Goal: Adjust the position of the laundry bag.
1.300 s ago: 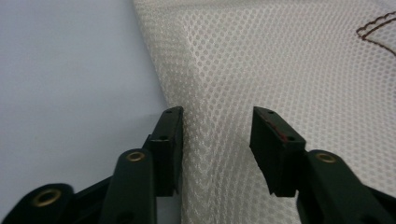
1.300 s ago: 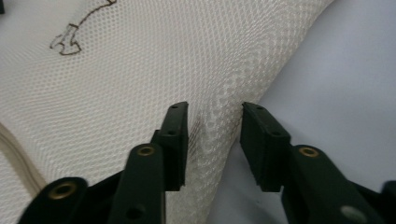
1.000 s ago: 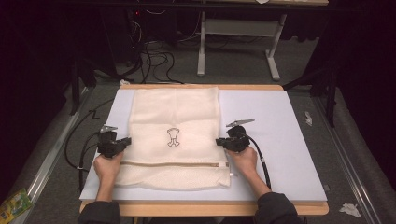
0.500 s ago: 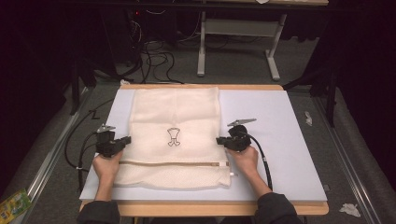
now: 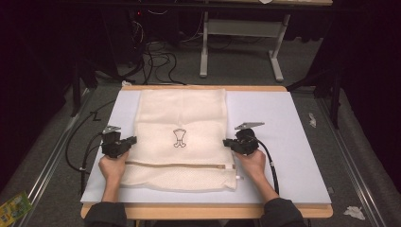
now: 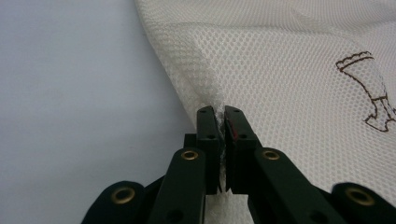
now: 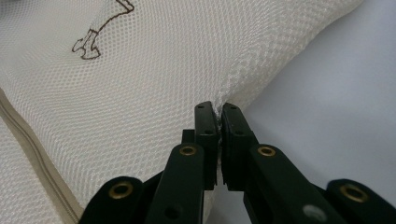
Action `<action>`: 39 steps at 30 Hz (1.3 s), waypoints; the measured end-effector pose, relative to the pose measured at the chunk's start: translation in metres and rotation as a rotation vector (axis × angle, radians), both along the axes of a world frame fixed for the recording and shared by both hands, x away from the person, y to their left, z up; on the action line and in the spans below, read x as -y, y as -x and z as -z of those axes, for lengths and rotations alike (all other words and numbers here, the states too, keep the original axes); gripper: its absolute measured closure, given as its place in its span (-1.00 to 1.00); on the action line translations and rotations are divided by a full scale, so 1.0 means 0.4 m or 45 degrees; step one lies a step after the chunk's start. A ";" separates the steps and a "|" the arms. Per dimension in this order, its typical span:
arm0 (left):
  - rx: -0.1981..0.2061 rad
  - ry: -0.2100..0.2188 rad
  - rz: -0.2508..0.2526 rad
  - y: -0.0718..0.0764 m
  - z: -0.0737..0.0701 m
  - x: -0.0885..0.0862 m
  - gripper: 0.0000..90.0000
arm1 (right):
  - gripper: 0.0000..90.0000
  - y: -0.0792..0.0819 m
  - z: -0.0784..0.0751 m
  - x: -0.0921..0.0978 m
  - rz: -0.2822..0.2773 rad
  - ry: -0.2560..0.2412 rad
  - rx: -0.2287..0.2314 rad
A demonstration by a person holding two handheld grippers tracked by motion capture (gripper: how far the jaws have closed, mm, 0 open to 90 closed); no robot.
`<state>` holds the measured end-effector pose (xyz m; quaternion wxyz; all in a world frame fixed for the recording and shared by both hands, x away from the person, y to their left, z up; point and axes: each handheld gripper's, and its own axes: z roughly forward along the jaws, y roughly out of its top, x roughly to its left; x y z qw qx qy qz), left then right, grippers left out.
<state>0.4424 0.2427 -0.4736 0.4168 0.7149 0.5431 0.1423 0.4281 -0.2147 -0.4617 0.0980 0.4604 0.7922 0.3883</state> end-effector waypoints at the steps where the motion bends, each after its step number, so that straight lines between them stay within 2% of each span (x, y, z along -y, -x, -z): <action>1: 0.000 0.000 0.000 0.000 0.000 0.000 0.91 | 0.95 0.000 0.000 0.000 0.000 0.000 0.000; 5: -0.015 0.002 0.018 -0.005 -0.003 0.006 0.92 | 0.95 0.003 -0.006 0.022 0.017 -0.015 0.008; 6: -0.006 -0.017 0.029 -0.004 -0.010 0.016 0.92 | 0.95 0.004 -0.008 0.031 0.025 -0.022 0.011; 10: 0.008 -0.035 0.032 -0.003 -0.015 0.031 0.92 | 0.95 0.005 -0.009 0.039 0.029 -0.025 0.012; 15: 0.011 -0.018 0.064 -0.001 -0.012 0.043 0.91 | 0.94 0.008 -0.005 0.067 0.047 -0.041 0.009; 16: 0.033 -0.101 0.092 0.003 -0.016 0.062 0.91 | 0.94 0.010 -0.006 0.072 0.055 -0.047 0.003; 17: 0.033 -0.101 0.092 0.003 -0.016 0.062 0.91 | 0.94 0.010 -0.006 0.072 0.055 -0.047 0.003; 19: 0.055 -0.198 0.131 0.006 -0.027 0.089 0.91 | 0.94 0.013 -0.007 0.082 0.059 -0.046 0.015; 21: 0.084 -0.226 0.159 0.007 -0.039 0.114 0.91 | 0.94 0.017 -0.011 0.092 0.069 -0.044 0.023; 23: 0.087 -0.170 0.162 0.005 -0.040 0.121 0.91 | 0.94 0.022 -0.018 0.103 0.083 -0.042 0.024; 29: 0.085 -0.124 0.171 0.002 -0.032 0.137 0.91 | 0.94 0.034 -0.020 0.152 0.113 -0.056 0.047; 31: 0.067 -0.110 0.173 -0.003 -0.030 0.145 0.91 | 0.94 0.036 -0.019 0.157 0.121 -0.062 0.043; 32: 0.063 -0.131 0.185 -0.005 -0.030 0.158 0.91 | 0.94 0.039 -0.017 0.169 0.132 -0.067 0.043; 39: 0.062 -0.132 0.202 -0.005 -0.028 0.182 0.91 | 0.94 0.046 -0.008 0.195 0.160 -0.066 0.045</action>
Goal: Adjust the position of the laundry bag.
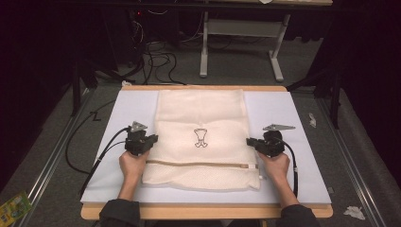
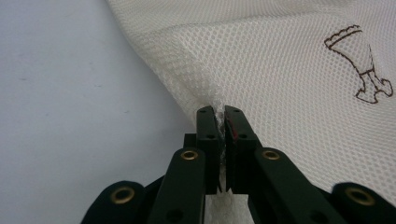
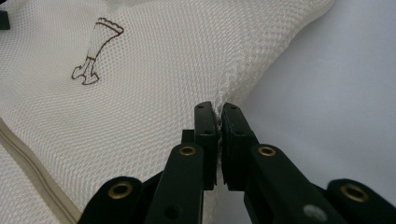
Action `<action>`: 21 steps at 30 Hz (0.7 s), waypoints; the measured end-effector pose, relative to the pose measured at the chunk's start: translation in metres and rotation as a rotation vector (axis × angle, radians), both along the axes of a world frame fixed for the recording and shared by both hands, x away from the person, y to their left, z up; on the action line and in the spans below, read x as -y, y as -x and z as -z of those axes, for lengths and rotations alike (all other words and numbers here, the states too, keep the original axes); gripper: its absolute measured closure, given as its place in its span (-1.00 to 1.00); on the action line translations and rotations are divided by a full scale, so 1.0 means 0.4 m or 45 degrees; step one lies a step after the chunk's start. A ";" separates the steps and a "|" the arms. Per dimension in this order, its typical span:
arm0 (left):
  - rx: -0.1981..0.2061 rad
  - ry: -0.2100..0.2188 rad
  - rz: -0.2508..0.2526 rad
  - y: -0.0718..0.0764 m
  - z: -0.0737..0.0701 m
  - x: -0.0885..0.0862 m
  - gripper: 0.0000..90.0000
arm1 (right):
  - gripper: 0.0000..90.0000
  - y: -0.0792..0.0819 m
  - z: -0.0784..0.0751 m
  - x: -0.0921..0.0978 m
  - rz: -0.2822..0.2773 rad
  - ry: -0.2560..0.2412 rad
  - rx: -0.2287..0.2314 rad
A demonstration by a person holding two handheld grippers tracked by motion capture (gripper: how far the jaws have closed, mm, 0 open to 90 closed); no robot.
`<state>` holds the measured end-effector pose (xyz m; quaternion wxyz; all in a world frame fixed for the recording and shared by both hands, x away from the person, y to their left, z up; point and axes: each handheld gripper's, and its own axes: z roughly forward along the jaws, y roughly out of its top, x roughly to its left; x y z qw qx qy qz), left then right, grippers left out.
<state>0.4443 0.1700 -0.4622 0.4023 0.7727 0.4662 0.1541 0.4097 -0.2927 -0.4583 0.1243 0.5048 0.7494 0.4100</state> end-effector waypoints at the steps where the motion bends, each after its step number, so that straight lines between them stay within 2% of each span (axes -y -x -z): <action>1: -0.003 0.004 -0.001 0.000 0.000 0.003 0.91 | 0.94 0.001 0.001 0.003 0.006 -0.007 -0.002; 8: -0.002 0.017 0.013 -0.004 -0.008 0.024 0.91 | 0.94 0.009 0.003 0.023 0.025 0.004 0.022; 10: 0.017 -0.029 0.031 -0.002 -0.011 0.041 0.91 | 0.94 0.014 0.000 0.032 0.041 -0.013 0.020; 12: 0.033 -0.058 0.053 0.001 -0.014 0.059 0.91 | 0.94 0.017 -0.003 0.041 0.050 0.000 0.022; 21: 0.023 -0.027 0.064 -0.005 0.001 0.089 0.90 | 0.94 0.031 0.001 0.088 0.086 -0.002 0.020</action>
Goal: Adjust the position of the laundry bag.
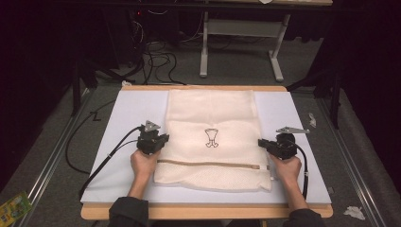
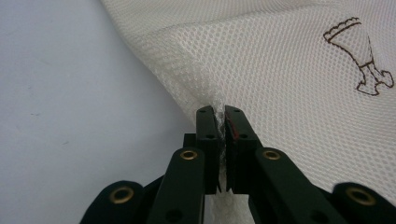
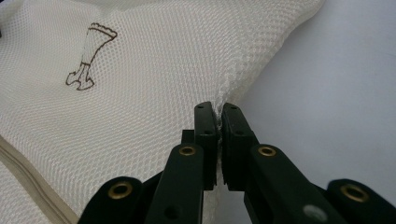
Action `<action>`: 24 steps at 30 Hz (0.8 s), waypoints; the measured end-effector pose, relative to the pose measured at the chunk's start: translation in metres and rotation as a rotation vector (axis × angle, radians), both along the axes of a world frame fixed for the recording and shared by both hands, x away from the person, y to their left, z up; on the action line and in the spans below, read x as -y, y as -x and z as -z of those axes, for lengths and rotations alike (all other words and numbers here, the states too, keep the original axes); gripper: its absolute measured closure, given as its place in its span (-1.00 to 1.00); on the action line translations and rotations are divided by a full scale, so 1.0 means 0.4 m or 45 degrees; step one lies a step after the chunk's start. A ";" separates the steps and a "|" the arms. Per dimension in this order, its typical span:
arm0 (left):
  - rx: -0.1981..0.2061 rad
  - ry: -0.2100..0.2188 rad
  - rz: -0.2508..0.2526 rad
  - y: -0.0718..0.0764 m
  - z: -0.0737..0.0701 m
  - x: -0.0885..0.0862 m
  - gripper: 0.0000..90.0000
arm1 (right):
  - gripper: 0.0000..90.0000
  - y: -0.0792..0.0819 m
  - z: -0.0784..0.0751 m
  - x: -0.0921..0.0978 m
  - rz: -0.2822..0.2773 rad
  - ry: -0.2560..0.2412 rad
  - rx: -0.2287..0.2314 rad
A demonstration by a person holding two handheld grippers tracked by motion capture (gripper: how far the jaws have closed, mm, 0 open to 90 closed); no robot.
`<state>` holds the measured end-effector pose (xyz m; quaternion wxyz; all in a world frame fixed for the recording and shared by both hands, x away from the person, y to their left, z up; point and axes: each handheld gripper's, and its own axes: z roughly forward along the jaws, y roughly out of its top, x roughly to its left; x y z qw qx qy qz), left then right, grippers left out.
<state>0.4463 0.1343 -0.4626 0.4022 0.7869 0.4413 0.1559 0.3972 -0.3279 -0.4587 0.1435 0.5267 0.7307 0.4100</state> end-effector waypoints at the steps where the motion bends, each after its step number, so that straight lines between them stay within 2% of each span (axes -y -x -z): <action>1: 0.006 -0.006 -0.002 0.002 -0.001 0.005 0.90 | 0.94 0.000 0.000 0.000 0.000 0.000 0.000; 2: 0.030 -0.006 0.007 0.010 -0.007 0.015 0.90 | 0.94 0.002 -0.001 0.007 0.011 -0.005 0.000; 9: 0.025 -0.022 0.011 0.008 0.000 0.031 0.90 | 0.94 0.005 0.018 0.033 0.039 -0.018 -0.022; 14: 0.015 -0.051 0.014 0.007 0.005 0.030 0.86 | 0.92 0.006 0.021 0.025 0.035 0.008 -0.016; 17: 0.044 -0.051 0.019 0.011 -0.001 0.027 0.83 | 0.90 0.005 0.020 0.026 0.035 0.000 -0.012; 20: 0.050 -0.087 0.020 0.014 0.009 0.031 0.79 | 0.87 0.005 0.029 0.025 0.041 0.000 -0.016; 24: 0.051 -0.091 0.023 0.015 0.011 0.029 0.74 | 0.85 0.007 0.029 0.026 0.036 0.007 -0.005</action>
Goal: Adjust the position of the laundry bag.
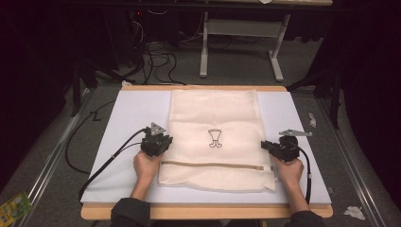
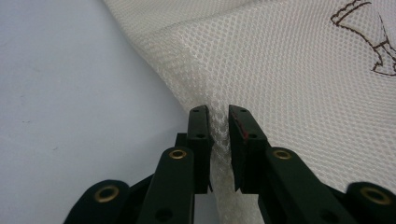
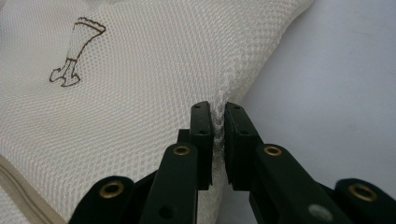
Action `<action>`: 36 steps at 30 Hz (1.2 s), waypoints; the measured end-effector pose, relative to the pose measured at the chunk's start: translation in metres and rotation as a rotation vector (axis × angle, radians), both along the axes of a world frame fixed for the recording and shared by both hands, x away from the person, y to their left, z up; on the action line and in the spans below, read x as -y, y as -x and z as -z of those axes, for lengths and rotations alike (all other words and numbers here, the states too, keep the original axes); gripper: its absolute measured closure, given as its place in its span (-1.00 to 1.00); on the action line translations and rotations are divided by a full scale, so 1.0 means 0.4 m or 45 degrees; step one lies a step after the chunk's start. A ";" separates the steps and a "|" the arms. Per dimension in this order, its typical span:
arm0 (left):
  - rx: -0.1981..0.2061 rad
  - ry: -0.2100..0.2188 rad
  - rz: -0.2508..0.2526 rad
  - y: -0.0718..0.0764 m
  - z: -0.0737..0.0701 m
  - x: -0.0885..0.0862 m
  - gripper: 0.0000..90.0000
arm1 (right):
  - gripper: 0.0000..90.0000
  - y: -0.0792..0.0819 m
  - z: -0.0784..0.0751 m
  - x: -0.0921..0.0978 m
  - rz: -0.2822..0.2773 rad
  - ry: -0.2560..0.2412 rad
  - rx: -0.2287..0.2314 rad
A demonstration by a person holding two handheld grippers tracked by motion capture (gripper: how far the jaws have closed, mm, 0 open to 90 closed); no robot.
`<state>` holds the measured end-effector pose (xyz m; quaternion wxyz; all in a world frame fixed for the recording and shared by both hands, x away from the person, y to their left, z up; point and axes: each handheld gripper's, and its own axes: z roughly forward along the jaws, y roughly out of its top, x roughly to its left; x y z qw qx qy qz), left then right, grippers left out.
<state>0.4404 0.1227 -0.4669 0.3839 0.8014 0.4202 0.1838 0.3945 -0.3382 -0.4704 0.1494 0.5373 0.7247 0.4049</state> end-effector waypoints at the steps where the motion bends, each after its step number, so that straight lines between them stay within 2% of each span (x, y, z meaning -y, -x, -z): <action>1: -0.004 0.002 0.000 -0.001 0.001 -0.001 0.74 | 0.85 0.000 0.000 0.000 0.000 0.000 0.000; 5: -0.013 0.014 -0.002 -0.001 -0.001 -0.002 0.67 | 0.81 0.001 -0.001 0.001 0.007 -0.006 -0.009; 8: 0.005 -0.016 -0.017 0.008 -0.003 -0.006 0.47 | 0.74 0.006 0.002 0.003 0.020 -0.008 0.012; 10: 0.012 -0.021 -0.023 0.012 -0.005 -0.008 0.36 | 0.68 0.006 0.008 0.005 0.022 -0.011 0.002; 14: 0.037 -0.002 -0.037 0.032 -0.021 -0.012 0.20 | 0.54 0.009 0.009 0.005 0.039 -0.009 -0.001; 19: 0.071 -0.010 -0.011 0.069 -0.031 -0.014 0.12 | 0.35 0.027 0.005 0.013 0.057 -0.036 0.030; 23: 0.072 -0.002 0.010 0.090 -0.034 -0.010 0.09 | 0.30 0.043 0.001 0.018 0.070 -0.047 0.056; 29: 0.070 0.015 0.044 0.128 -0.034 0.000 0.09 | 0.23 0.079 -0.022 0.011 0.057 -0.011 0.091; 31: 0.080 0.034 0.053 0.150 -0.033 0.007 0.09 | 0.22 0.090 -0.024 0.005 0.045 0.000 0.099; 36: 0.079 0.033 0.079 0.169 -0.026 0.017 0.08 | 0.22 0.112 -0.018 -0.002 0.041 0.013 0.099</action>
